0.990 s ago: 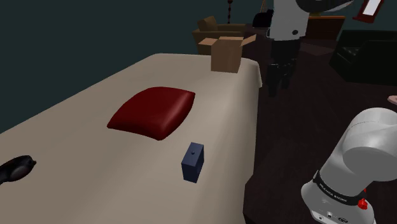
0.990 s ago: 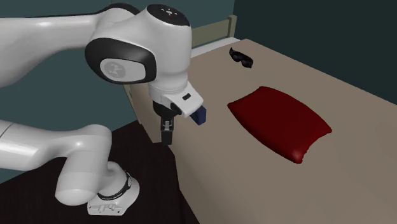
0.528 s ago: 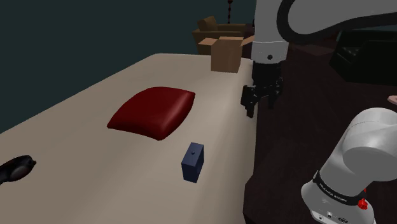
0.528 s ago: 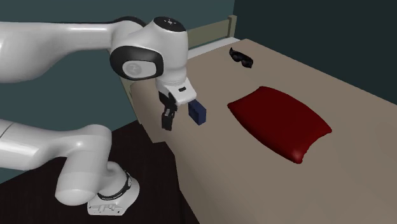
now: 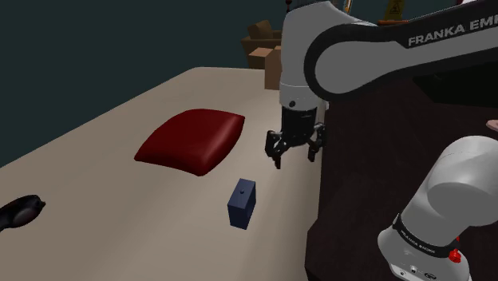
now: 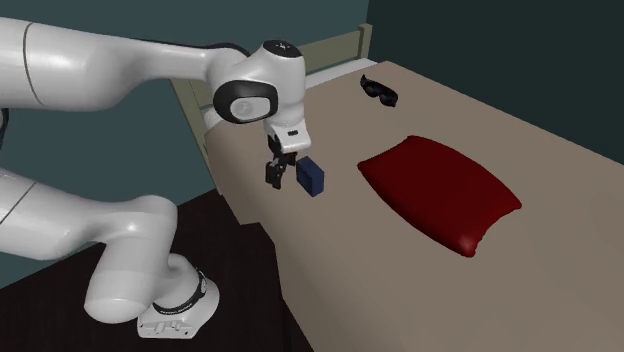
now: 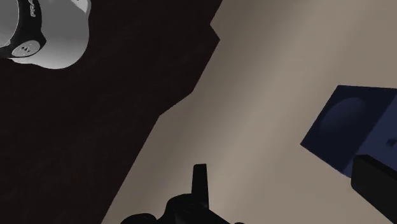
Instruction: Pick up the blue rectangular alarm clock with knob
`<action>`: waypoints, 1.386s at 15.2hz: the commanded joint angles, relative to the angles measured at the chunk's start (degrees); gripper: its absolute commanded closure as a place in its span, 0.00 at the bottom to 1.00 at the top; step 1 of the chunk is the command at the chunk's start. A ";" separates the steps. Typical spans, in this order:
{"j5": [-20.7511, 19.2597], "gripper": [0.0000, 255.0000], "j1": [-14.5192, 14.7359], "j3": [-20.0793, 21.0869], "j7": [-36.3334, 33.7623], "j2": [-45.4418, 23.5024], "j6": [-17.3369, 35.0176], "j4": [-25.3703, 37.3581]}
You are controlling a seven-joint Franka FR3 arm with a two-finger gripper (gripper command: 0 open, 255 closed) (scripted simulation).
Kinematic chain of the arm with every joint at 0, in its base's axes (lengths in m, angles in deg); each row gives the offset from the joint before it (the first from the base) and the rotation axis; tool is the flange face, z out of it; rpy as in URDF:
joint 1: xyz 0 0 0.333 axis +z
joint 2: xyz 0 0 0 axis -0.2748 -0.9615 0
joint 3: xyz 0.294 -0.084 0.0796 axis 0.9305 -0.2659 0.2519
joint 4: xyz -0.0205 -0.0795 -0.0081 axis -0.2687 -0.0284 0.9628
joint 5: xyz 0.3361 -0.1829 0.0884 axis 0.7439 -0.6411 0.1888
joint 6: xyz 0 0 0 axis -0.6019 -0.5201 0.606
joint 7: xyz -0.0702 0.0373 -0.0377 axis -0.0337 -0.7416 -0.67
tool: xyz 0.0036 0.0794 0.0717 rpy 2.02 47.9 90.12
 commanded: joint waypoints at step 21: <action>-17.81 0.00 -13.91 25.15 -43.59 -34.89 25.65 10.21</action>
